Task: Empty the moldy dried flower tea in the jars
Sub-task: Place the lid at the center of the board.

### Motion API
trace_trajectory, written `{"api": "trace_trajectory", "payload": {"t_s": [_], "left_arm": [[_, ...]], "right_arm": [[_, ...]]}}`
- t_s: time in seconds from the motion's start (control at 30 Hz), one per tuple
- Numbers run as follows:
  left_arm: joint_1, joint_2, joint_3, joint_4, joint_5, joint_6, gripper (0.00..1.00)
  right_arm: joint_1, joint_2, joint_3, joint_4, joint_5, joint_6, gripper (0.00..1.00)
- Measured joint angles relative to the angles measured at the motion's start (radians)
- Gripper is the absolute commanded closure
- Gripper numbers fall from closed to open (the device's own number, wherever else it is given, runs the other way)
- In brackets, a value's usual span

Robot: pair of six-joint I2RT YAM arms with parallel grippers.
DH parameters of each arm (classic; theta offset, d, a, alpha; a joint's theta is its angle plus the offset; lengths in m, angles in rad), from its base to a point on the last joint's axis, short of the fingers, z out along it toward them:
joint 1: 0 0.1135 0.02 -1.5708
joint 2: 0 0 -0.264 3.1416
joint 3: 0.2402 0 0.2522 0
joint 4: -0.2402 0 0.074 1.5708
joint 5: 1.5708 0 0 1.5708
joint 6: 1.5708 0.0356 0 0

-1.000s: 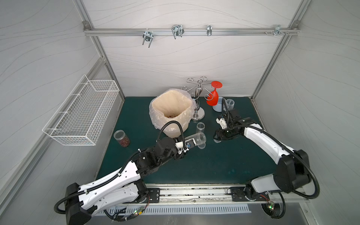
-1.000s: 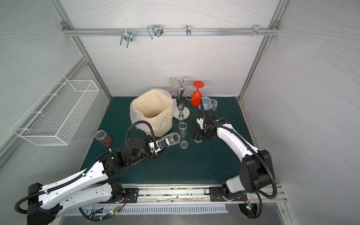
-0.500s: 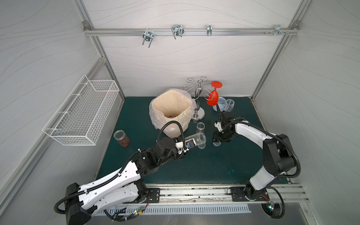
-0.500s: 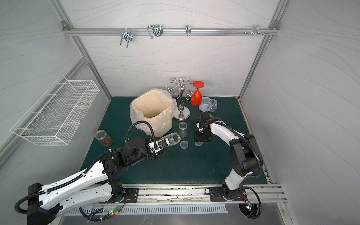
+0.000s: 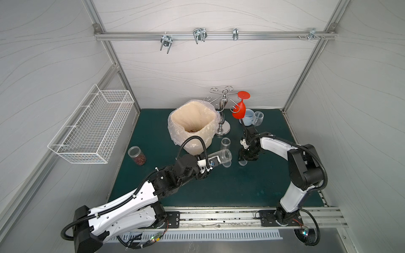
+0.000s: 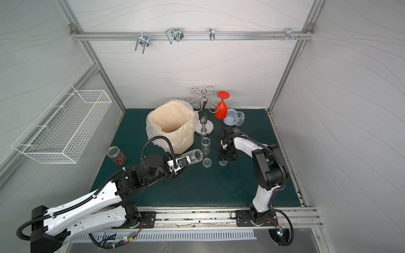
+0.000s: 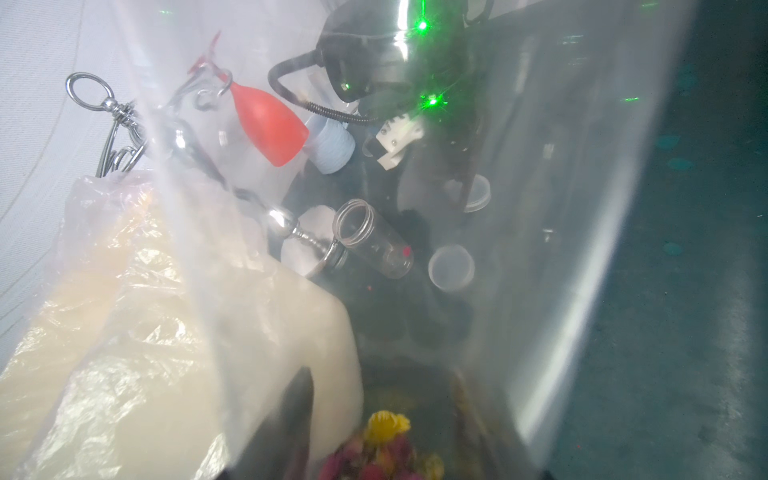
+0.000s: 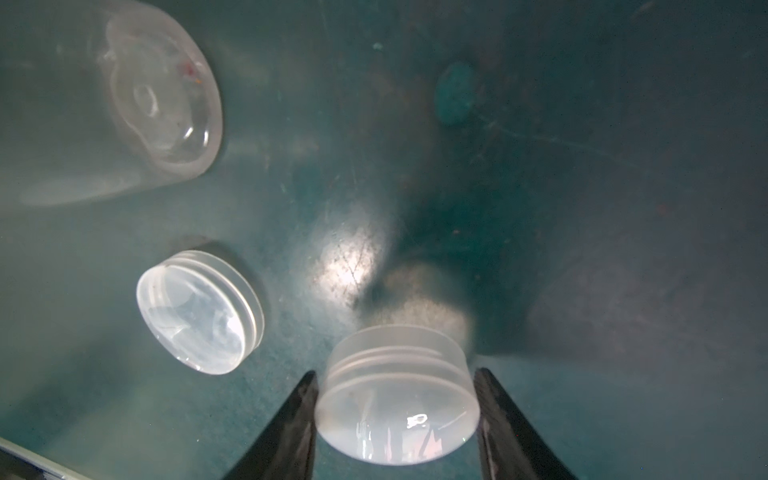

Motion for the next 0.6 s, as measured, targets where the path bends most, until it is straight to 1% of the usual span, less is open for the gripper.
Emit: {"api": "trace_trajectory", "payload": {"t_s": [0.07, 0.33, 0.6], "left_arm": [[0.000, 0.000, 0.000, 0.000, 0.000, 0.000, 1.00], [-0.001, 0.000, 0.000, 0.000, 0.000, 0.000, 1.00], [-0.001, 0.000, 0.000, 0.000, 0.000, 0.001, 1.00]], "right_arm": [[0.000, 0.004, 0.000, 0.000, -0.004, 0.001, 0.45], [0.000, 0.020, 0.004, 0.018, -0.036, 0.023, 0.32], [0.000, 0.032, 0.005, 0.022, -0.059, 0.026, 0.29]]}}
